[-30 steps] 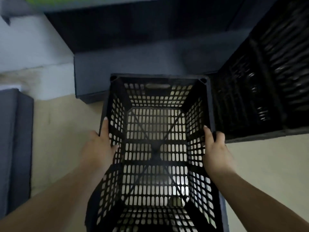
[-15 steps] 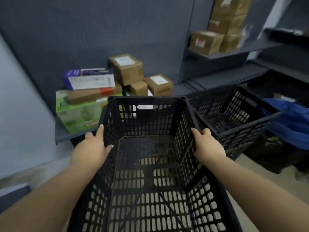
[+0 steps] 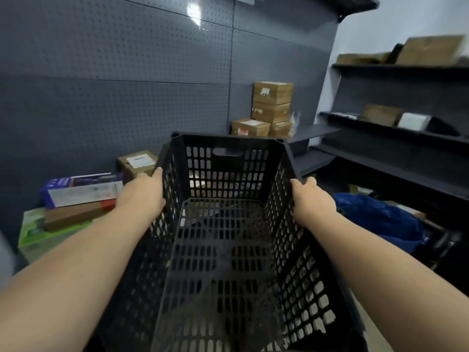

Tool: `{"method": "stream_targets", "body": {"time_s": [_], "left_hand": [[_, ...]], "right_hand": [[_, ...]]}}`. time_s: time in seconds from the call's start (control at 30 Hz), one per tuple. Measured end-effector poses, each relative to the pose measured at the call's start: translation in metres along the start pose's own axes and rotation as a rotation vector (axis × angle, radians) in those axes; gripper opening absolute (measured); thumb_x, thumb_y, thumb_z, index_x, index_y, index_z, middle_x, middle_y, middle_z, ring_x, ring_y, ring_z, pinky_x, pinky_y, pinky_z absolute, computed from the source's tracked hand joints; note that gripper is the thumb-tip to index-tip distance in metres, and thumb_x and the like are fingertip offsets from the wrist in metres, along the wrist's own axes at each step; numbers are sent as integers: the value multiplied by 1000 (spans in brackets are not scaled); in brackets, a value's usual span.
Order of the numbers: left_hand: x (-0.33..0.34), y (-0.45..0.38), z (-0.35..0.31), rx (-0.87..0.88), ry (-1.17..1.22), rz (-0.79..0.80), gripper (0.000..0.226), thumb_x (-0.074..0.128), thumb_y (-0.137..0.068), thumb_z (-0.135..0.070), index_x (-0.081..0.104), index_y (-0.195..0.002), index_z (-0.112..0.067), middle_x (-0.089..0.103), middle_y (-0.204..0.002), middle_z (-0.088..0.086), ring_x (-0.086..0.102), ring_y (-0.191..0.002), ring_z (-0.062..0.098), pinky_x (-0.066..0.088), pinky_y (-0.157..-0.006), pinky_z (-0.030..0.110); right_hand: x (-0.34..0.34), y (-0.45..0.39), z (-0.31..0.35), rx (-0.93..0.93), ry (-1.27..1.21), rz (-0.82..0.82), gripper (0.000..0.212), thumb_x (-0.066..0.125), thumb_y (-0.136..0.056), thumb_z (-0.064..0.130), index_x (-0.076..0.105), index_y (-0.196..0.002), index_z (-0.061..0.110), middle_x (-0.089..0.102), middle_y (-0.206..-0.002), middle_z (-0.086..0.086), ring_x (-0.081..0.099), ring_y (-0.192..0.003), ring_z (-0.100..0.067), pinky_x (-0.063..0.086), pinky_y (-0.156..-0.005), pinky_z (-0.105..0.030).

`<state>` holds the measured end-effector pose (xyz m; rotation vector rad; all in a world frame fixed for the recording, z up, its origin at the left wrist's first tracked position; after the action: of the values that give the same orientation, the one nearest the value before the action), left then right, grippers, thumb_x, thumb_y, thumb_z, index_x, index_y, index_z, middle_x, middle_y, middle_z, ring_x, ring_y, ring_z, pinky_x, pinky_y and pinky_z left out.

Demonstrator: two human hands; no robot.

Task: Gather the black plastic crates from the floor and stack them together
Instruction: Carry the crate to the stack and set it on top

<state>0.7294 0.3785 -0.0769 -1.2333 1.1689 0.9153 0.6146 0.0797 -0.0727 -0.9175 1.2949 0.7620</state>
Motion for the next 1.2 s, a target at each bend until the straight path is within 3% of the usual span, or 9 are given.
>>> {"method": "stream_targets", "body": {"time_s": [0.17,0.33,0.5,0.63,0.83,0.97,1.2], "left_hand": [[13,-43,-56,59,59,1,75,64,-86,-33,25,-149,-21,56,-118,18,58,-105,36,48,-72,40],[20,-106,-95,175,59,-12,61,65,-85,-33,41,-139,-14,59,-108,18,58,-100,36,50,-71,39],[31,-193,-126,309,68,-20,64,66,-85,-38,41,-141,-17,60,-118,18,56,-107,37,52,-81,42],[44,-251,-147,401,41,-17,75,66,-86,-41,31,-148,-16,60,-114,19,57,-103,38,53,-76,43],[50,-303,-188,460,-28,4,71,64,-86,-42,34,-145,-15,60,-109,17,59,-95,35,54,-71,42],[60,-316,-217,416,-62,27,67,65,-86,-42,40,-141,-14,59,-119,16,57,-105,35,53,-78,42],[72,-297,-253,165,-69,109,65,64,-86,-42,41,-140,-15,58,-122,14,57,-107,34,53,-81,43]], "right_hand": [[-15,-42,-41,65,41,-11,65,59,-85,6,33,-142,21,36,-127,-12,59,-97,-34,44,-65,-39],[-21,-86,-61,142,86,-22,62,60,-84,12,37,-141,20,38,-125,-12,58,-98,-36,42,-66,-37],[-12,-138,-64,253,95,-45,60,59,-86,15,37,-141,19,37,-132,-13,58,-101,-37,43,-66,-37],[6,-174,-61,332,75,-62,58,60,-85,15,38,-139,19,38,-127,-13,58,-97,-36,42,-67,-37],[24,-221,-76,404,55,-29,60,60,-85,13,38,-140,19,39,-126,-13,57,-99,-37,40,-68,-37],[36,-259,-104,368,68,7,61,60,-85,13,38,-141,20,38,-128,-12,58,-99,-36,41,-65,-37],[37,-321,-155,114,93,49,53,56,-86,15,41,-137,19,40,-127,-12,58,-98,-36,41,-64,-37]]}}
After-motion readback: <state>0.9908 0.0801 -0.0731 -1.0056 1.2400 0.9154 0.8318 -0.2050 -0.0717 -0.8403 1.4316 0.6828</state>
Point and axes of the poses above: each hand's wrist, its own y-axis away from the middle knuckle, its own x-axis out of the palm, z = x × y, the point moved 1 cm from there along -y, towards the middle knuckle
